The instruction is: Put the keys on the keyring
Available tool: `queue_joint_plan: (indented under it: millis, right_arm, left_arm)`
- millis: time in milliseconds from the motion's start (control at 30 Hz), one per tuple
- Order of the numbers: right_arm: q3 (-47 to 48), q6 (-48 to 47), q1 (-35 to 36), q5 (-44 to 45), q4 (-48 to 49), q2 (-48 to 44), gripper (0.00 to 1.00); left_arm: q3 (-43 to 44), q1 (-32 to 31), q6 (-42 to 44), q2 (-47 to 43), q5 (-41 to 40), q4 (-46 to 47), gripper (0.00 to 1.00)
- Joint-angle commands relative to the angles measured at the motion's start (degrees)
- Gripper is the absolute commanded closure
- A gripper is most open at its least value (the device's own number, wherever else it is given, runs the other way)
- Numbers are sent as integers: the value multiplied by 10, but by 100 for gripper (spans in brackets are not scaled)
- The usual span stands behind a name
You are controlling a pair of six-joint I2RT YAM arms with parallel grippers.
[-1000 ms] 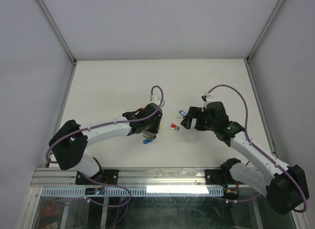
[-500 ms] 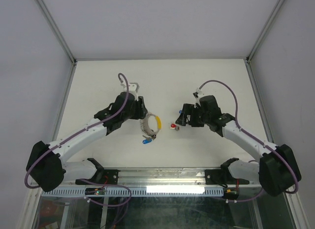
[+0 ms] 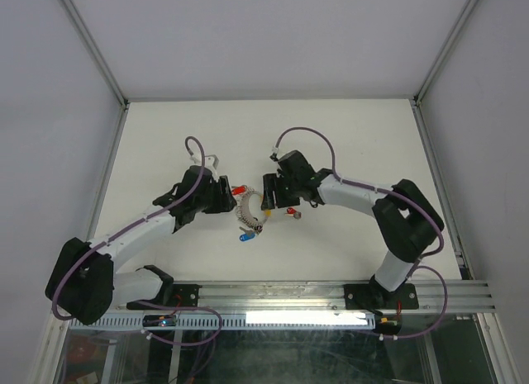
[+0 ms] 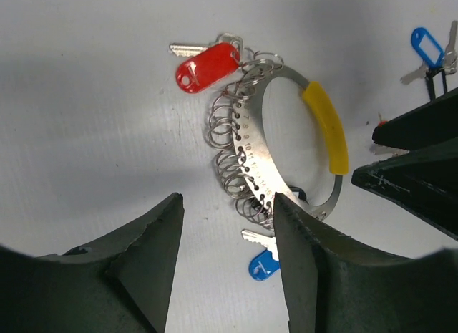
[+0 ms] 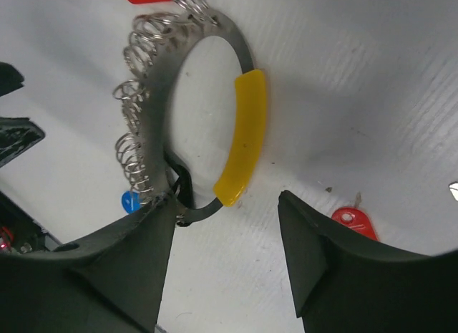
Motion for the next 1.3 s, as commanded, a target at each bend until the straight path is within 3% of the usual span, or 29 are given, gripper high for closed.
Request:
queue_joint_plan:
  millis: [0,200,533,833,1267]
  right_arm:
    - [30,23,12,44,-10,37,40]
    - [11,70,27,51,9,50,42]
    - [-49,179,23,59,70,34,45]
    - [-148,289,-13,12,198,16,48]
    - [-186,359,-33,-51,353,53,54]
  left_arm:
    - [-17,4,-14,9,34,52,48]
    - [-33,4,-7,29,45,74,48]
    - [-55,3,-7,103,90,133,57]
    - [-69,-4,-4,129,102,154,60]
    - [-66,-19,-9,168,107,171,65]
